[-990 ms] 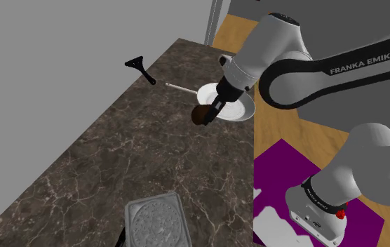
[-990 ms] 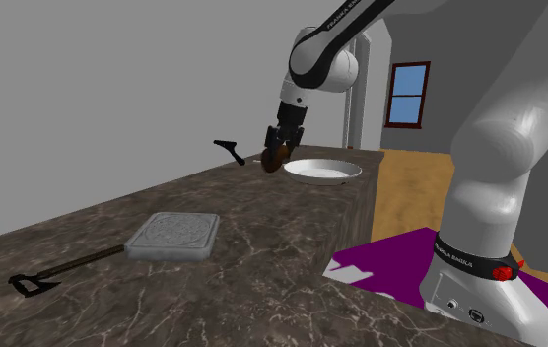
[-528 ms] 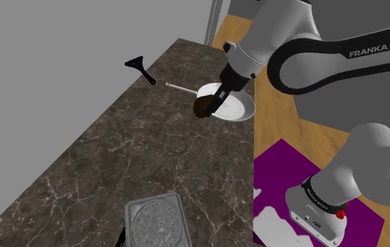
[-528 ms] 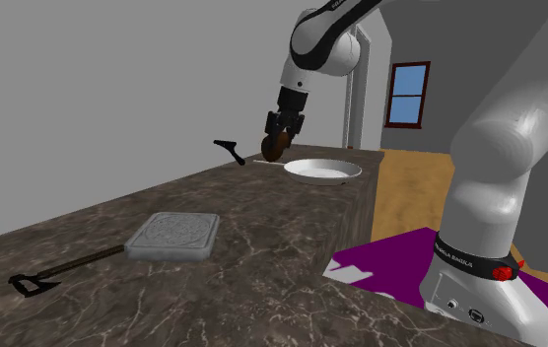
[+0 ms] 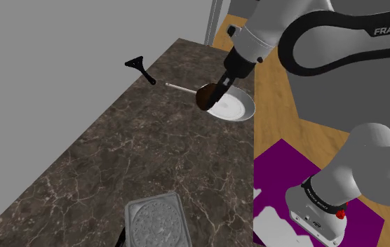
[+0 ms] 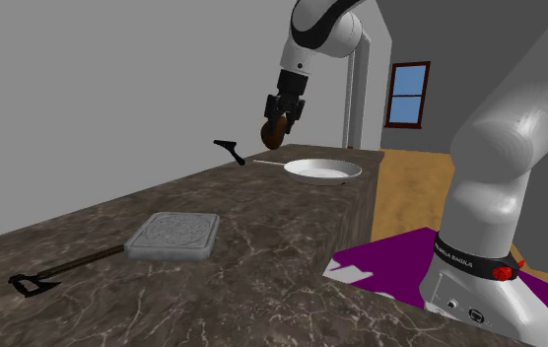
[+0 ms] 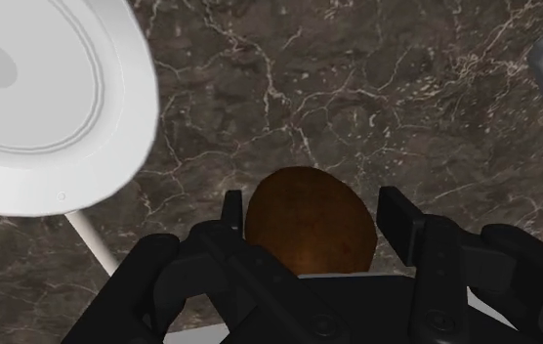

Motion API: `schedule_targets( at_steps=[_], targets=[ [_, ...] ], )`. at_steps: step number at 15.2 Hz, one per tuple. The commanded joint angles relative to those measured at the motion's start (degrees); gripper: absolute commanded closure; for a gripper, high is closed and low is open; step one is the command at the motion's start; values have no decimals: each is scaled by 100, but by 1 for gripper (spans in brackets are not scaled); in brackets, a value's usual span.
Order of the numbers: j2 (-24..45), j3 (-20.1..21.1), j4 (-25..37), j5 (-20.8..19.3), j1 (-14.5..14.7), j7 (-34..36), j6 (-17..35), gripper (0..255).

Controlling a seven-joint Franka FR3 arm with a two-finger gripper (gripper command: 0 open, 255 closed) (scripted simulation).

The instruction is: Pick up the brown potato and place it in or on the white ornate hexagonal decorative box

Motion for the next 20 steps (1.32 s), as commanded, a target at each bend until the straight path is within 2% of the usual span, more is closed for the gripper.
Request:
schedule_targets(
  at_steps=[1,10,20],
  targets=[
    [-37,-8,83,-10,-6,5,-123,255],
    [-81,1092,115,109,413,1412,-76,255],
    [491,2409,786,-76,636,3087,-73,255]
  ],
)
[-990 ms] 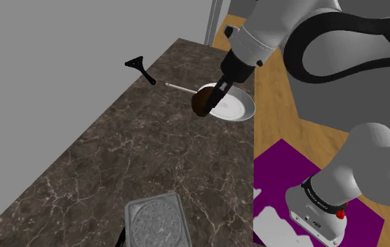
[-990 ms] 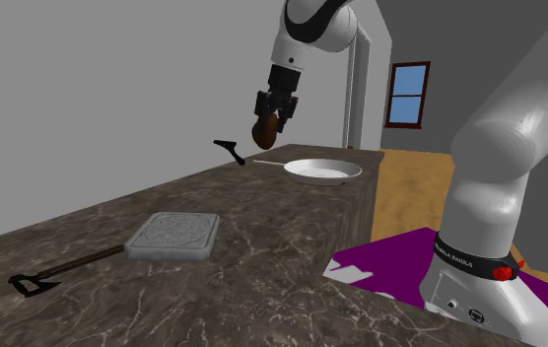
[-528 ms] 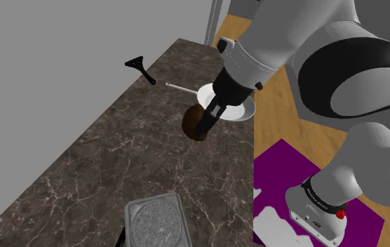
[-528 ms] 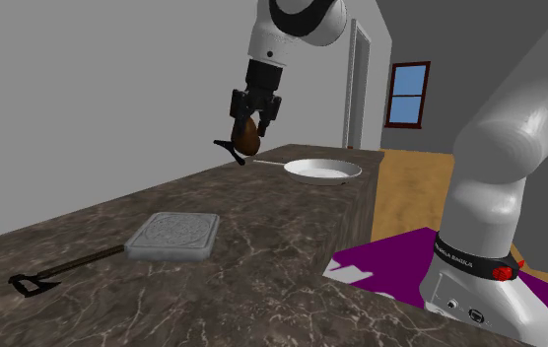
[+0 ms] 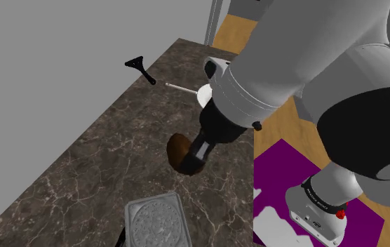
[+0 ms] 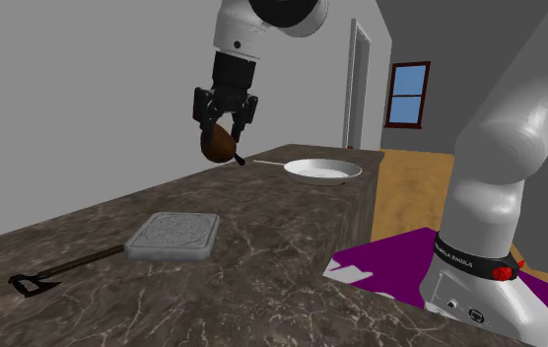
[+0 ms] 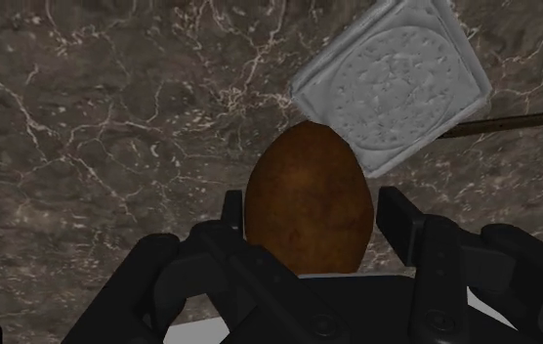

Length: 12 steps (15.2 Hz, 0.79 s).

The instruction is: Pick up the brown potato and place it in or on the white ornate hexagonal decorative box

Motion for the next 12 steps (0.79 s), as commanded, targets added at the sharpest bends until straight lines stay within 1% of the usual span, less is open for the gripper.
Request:
schedule_targets(
  at_steps=[1,5,9,12],
  targets=[
    [183,271,201,-99,6,362,-9,255],
    [628,840,674,-421,-20,1123,-57,255],
    [1219,1427,1253,-957,-70,1977,-165,255],
    [1312,1470,1094,-1050,-84,2067,61,255]
  ],
)
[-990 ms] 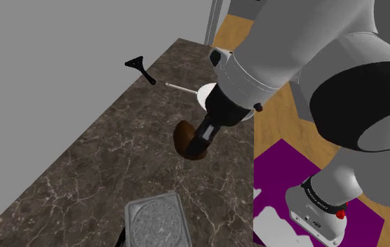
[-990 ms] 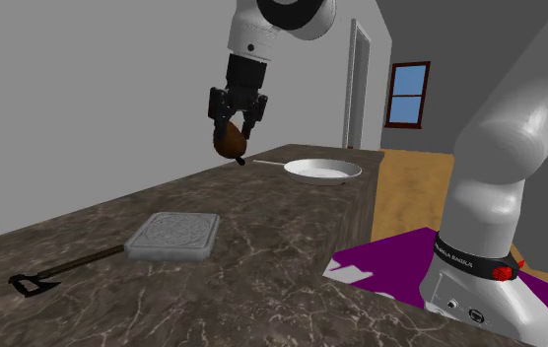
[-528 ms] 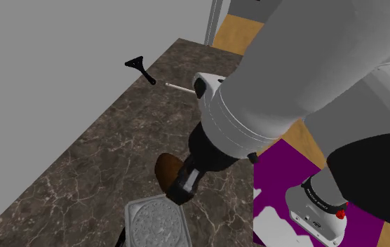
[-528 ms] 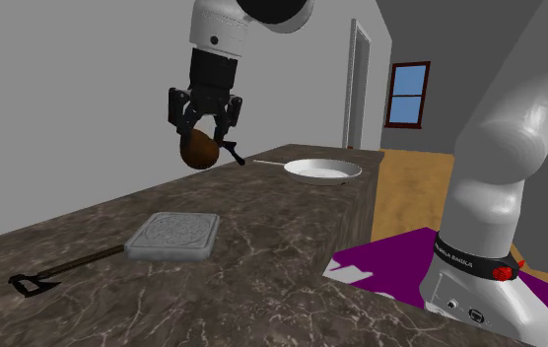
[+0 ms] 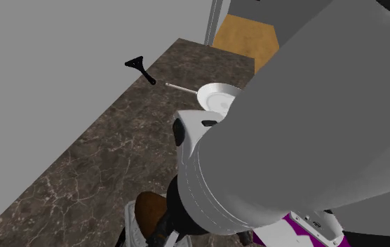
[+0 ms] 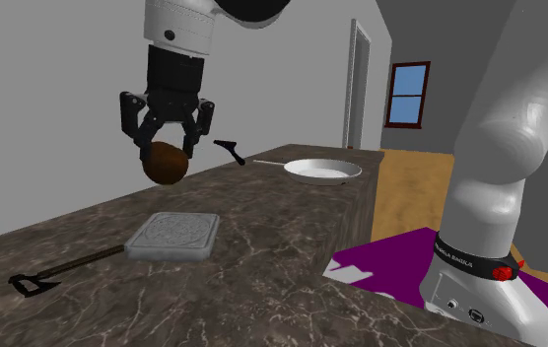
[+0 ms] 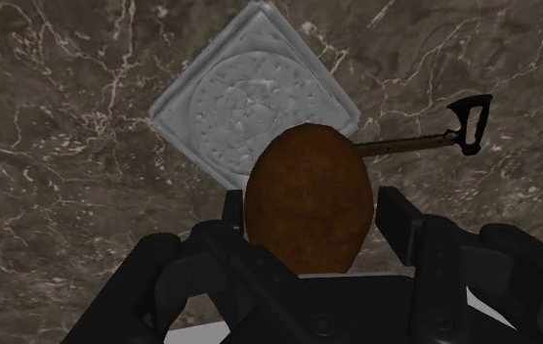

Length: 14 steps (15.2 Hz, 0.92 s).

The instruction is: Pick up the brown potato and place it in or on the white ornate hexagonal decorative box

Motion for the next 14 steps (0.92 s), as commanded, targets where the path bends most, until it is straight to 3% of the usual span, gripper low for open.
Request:
schedule_targets(
  at_steps=[1,9,14],
  targets=[
    [90,53,-78,-91,-14,102,145,255],
    [431,184,-436,-484,-85,444,735,255],
    [463,193,-460,-524,-91,477,780,255]
  ],
)
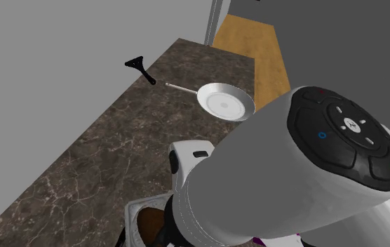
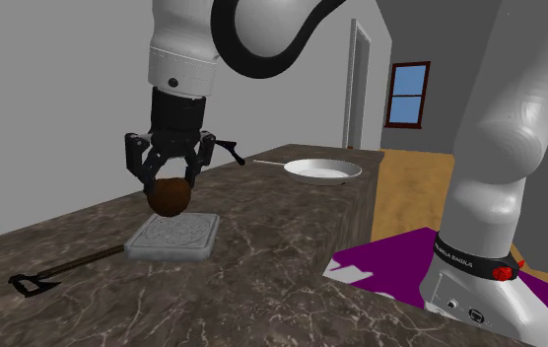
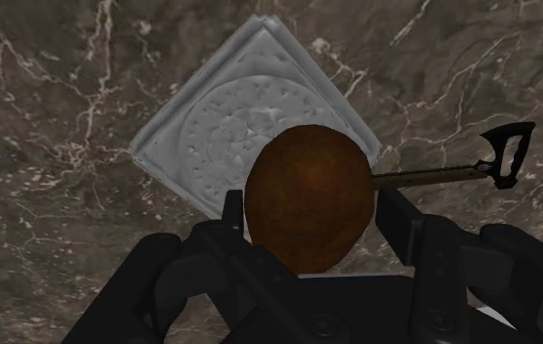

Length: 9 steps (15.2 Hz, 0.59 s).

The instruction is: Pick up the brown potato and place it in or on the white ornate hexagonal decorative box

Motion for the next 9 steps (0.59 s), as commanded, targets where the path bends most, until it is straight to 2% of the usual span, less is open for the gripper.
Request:
schedule_targets(
  at_steps=[1,3,4,9],
  targets=[
    [2,0,-3,-3,-1,2,5,255],
    [2,0,-3,-3,-1,2,5,255],
    [2,0,-3,-3,-1,2,5,0],
    [2,0,-3,-3,-1,2,5,0]
  ],
)
